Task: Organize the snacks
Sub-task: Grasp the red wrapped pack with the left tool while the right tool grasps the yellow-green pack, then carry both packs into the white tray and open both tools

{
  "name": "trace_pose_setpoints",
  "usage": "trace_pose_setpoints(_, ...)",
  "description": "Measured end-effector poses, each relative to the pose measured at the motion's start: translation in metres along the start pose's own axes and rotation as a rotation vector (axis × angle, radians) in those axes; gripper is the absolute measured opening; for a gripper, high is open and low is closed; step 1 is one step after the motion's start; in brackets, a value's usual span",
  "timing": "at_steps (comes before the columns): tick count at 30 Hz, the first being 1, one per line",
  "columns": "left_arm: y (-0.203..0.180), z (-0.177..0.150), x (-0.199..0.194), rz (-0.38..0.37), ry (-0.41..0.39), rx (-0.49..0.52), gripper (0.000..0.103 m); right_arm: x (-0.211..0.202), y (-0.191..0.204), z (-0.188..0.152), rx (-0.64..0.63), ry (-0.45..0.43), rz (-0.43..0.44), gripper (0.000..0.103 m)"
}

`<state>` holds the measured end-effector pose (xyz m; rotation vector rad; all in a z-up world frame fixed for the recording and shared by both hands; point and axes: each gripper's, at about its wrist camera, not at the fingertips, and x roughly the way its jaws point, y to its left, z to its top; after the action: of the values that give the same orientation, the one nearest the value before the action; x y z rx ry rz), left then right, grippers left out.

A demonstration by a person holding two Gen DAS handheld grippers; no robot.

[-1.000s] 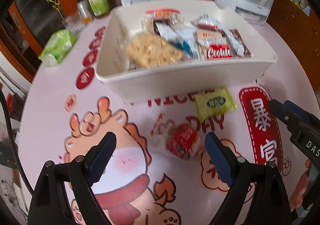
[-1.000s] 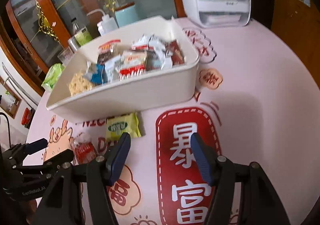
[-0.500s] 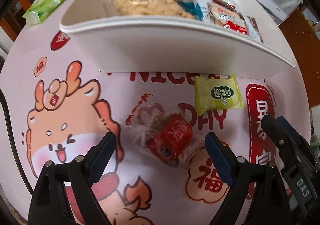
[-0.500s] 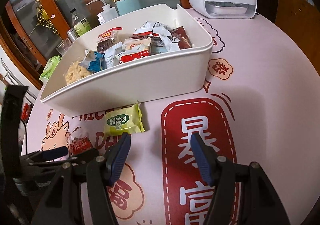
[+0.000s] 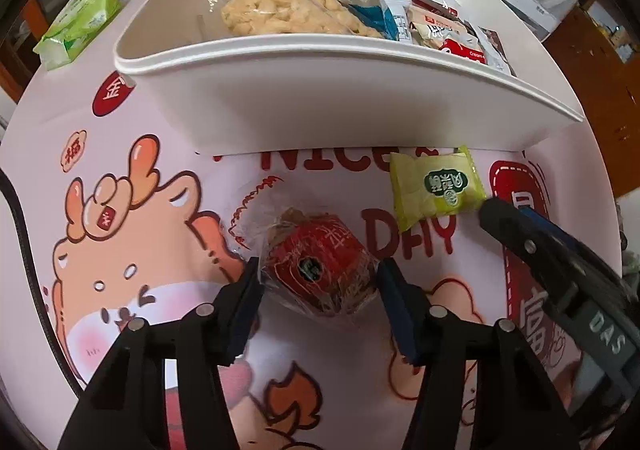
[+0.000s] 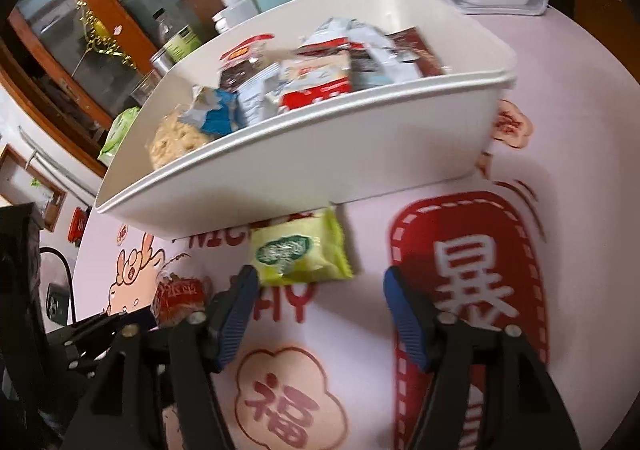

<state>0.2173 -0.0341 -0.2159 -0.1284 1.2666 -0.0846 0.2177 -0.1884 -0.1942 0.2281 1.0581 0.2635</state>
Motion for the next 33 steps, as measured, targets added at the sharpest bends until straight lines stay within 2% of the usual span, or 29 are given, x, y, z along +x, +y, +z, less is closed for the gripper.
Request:
trace_pose_setpoints(8,0.012,-0.006,-0.006,0.007,-0.008,0.043,0.054,0.022,0.025,0.002,-0.098,0.0,-0.083,0.074)
trace_pose_setpoints(14,0.032,-0.007,-0.016,0.016,-0.018,0.073,0.053,0.029,0.041,-0.001,-0.16,0.003,-0.176,0.074)
trace_pose_setpoints(16,0.035,-0.011,-0.02,0.011,-0.023,0.083,0.053,0.029,0.043,-0.002,-0.172,-0.002,-0.198,0.072)
trace_pose_setpoints(17,0.031,-0.01,-0.019,0.01,-0.025,0.088,0.052,0.029,0.043,-0.002,-0.17,-0.008,-0.21,0.066)
trace_pose_setpoints(18,0.031,-0.01,-0.02,0.009,-0.028,0.094,0.052,0.027,0.041,-0.002,-0.159,-0.016,-0.21,0.059)
trace_pose_setpoints(21,0.032,-0.015,-0.026,0.006,-0.042,0.114,0.052,0.022,0.033,-0.002,-0.122,-0.011,-0.189,0.053)
trace_pose_setpoints(28,0.028,-0.021,-0.04,-0.005,-0.044,0.141,0.052,0.004,0.021,-0.01,-0.048,0.002,-0.171,0.051)
trace_pose_setpoints(33,0.023,-0.025,-0.064,-0.035,-0.061,0.171,0.052,-0.033,0.026,-0.017,-0.043,-0.078,-0.151,0.051)
